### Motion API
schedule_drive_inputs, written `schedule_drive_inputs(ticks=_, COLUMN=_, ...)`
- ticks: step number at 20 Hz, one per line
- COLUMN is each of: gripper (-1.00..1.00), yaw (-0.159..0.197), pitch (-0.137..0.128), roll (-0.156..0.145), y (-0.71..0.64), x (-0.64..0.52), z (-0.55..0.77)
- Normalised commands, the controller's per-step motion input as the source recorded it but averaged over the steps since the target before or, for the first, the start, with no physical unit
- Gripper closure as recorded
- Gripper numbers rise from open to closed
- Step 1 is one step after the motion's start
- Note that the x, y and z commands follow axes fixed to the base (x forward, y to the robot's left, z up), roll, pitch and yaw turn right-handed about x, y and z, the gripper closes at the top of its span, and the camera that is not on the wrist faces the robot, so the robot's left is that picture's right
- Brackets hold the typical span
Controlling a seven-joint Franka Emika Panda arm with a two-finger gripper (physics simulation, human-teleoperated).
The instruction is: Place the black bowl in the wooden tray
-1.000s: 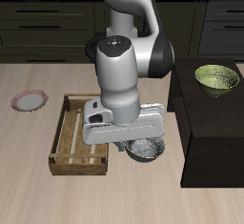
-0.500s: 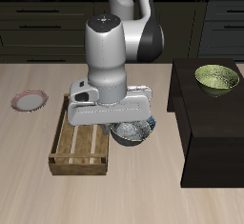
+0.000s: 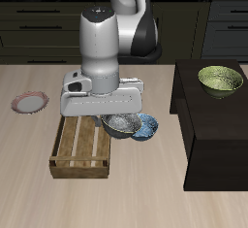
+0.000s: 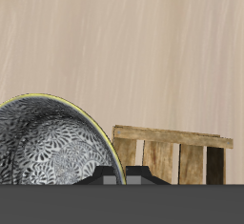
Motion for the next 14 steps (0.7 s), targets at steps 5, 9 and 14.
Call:
schedule_drive_inputs(ticks=5, gripper=1.00, yaw=-0.007, pitch=-0.002, roll=-0.026, y=-0.26, x=-0.17, z=-0.04)
schedule_drive_inputs(ticks=9, gripper=1.00, yaw=-0.008, pitch=-0.015, roll=-0.040, y=-0.28, x=-0.06, z=0.00)
schedule_drive_inputs(ticks=14, gripper=1.00, yaw=-0.002, pitch=-0.002, roll=-0.067, y=-0.46, x=-0.18, z=-0.04)
